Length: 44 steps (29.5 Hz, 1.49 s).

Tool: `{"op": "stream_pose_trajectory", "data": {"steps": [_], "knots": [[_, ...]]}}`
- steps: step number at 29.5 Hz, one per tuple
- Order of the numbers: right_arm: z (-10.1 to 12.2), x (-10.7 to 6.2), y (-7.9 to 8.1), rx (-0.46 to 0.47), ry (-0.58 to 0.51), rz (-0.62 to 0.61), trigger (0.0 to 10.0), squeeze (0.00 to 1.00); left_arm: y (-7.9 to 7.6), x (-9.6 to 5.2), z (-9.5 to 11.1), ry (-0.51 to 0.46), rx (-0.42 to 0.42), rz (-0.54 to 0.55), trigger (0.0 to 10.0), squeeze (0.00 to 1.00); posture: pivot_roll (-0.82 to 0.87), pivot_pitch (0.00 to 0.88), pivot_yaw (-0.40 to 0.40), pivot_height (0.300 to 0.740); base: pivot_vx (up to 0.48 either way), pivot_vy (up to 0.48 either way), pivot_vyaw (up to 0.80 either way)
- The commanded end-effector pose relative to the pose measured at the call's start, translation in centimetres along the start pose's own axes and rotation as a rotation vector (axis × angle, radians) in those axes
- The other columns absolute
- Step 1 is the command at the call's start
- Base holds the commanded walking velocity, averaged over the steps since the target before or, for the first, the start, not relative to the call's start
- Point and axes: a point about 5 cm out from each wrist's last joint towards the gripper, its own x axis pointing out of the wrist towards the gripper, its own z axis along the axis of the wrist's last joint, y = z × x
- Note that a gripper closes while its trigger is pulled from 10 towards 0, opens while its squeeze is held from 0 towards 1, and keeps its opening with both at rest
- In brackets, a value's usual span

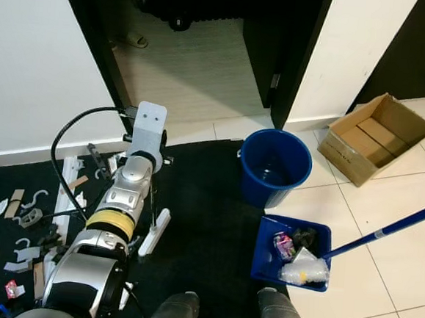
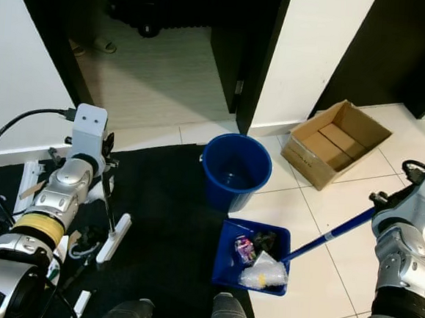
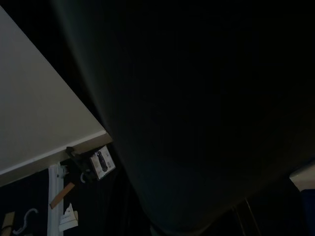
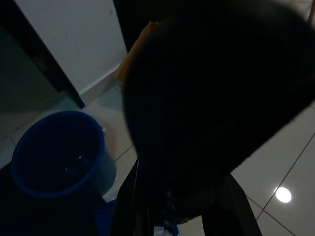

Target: Sweep floor

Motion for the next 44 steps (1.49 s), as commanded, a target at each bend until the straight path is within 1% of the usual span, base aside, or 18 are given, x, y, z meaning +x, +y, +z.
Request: {"op": "stream_pose_trajectory", "data": {"steps": [1, 8, 9, 12, 16, 20, 21, 26, 28, 29, 33, 40, 41, 43, 44], "knots": [[1.9, 0.1, -1.2, 0.017, -0.078, -0.043, 10.0, 0.00, -0.2, -0.2, -0.5, 0.000, -0.021, 0.007, 10.0, 0.00, -0.02, 0.032, 0.027, 0.740, 0.000, 0.000, 0.00], [2.7, 0.3, -2.0, 0.033, -0.095, -0.071, 10.0, 0.00, -0.2, -0.2, -0.5, 0.005, -0.043, 0.018, 10.0, 0.00, -0.01, 0.035, 0.022, 0.740, 0.000, 0.000, 0.00], [2.9, 0.3, -2.2, 0.035, -0.096, -0.076, 10.0, 0.00, -0.3, -0.2, -0.6, 0.016, -0.063, 0.022, 10.0, 0.00, -0.01, 0.035, 0.022, 0.740, 0.000, 0.000, 0.00], [3.0, 0.3, -2.3, 0.035, -0.098, -0.077, 10.0, 0.00, -0.3, -0.2, -0.6, 0.015, -0.059, 0.022, 10.0, 0.00, -0.01, 0.038, 0.021, 0.740, 0.000, 0.000, 0.00], [3.4, 0.4, -2.9, 0.039, -0.104, -0.097, 10.0, 0.00, -0.3, -0.2, -0.9, 0.039, -0.055, 0.034, 10.0, 0.00, -0.01, 0.040, 0.020, 0.740, 0.000, 0.000, 0.00], [4.7, 0.4, -4.1, 0.044, -0.112, -0.118, 10.0, 0.00, -0.3, -0.2, -0.9, 0.034, -0.064, 0.030, 10.0, 0.00, -0.01, 0.040, 0.021, 0.740, 0.000, 0.000, 0.00], [5.8, 0.4, -4.6, 0.061, -0.113, -0.113, 10.0, 0.00, -0.3, -0.3, -0.9, 0.033, -0.064, 0.029, 10.0, 0.00, -0.01, 0.040, 0.021, 0.740, 0.000, 0.000, 0.00], [7.8, 0.3, -5.3, 0.107, -0.101, -0.061, 10.0, 0.00, -0.2, -0.2, -0.9, 0.032, -0.066, 0.025, 10.0, 0.00, -0.02, 0.038, 0.023, 0.740, 0.000, 0.000, 0.00], [7.9, 0.3, -5.4, 0.105, -0.097, -0.051, 10.0, 0.00, -0.2, -0.2, -0.9, 0.032, -0.067, 0.024, 10.0, 0.00, -0.02, 0.038, 0.023, 0.740, 0.000, 0.000, 0.00], [8.2, 0.4, -5.7, 0.081, -0.091, -0.046, 10.0, 0.00, -0.3, -0.2, -0.8, 0.034, -0.071, 0.017, 10.0, 0.00, -0.02, 0.037, 0.022, 0.740, 0.000, 0.000, 0.00], [8.2, 0.4, -5.8, 0.049, -0.080, -0.042, 10.0, 0.00, -0.4, -0.2, -0.8, 0.036, -0.077, 0.011, 10.0, 0.00, -0.02, 0.036, 0.020, 0.740, 0.000, 0.000, 0.00], [8.3, 0.6, -5.6, 0.046, -0.069, -0.033, 10.0, 0.00, -0.5, -0.2, -0.9, 0.040, -0.089, -0.003, 10.0, 0.00, -0.02, 0.036, 0.018, 0.740, 0.000, 0.000, 0.00], [7.9, 0.7, -5.4, 0.025, -0.055, -0.023, 10.0, 0.00, -0.6, -0.3, -1.0, 0.040, -0.090, -0.010, 10.0, 0.00, -0.02, 0.036, 0.018, 0.740, 0.000, 0.000, 0.00], [7.8, 0.7, -5.3, 0.019, -0.052, -0.021, 10.0, 0.00, -0.6, -0.3, -1.0, 0.040, -0.090, -0.012, 10.0, 0.00, -0.02, 0.036, 0.018, 0.740, 0.000, 0.000, 0.00], [7.3, 0.8, -5.2, -0.006, -0.036, -0.016, 10.0, 0.00, -0.6, -0.3, -1.1, 0.040, -0.079, -0.008, 10.0, 0.00, -0.02, 0.035, 0.017, 0.740, 0.000, 0.000, 0.00]]}}
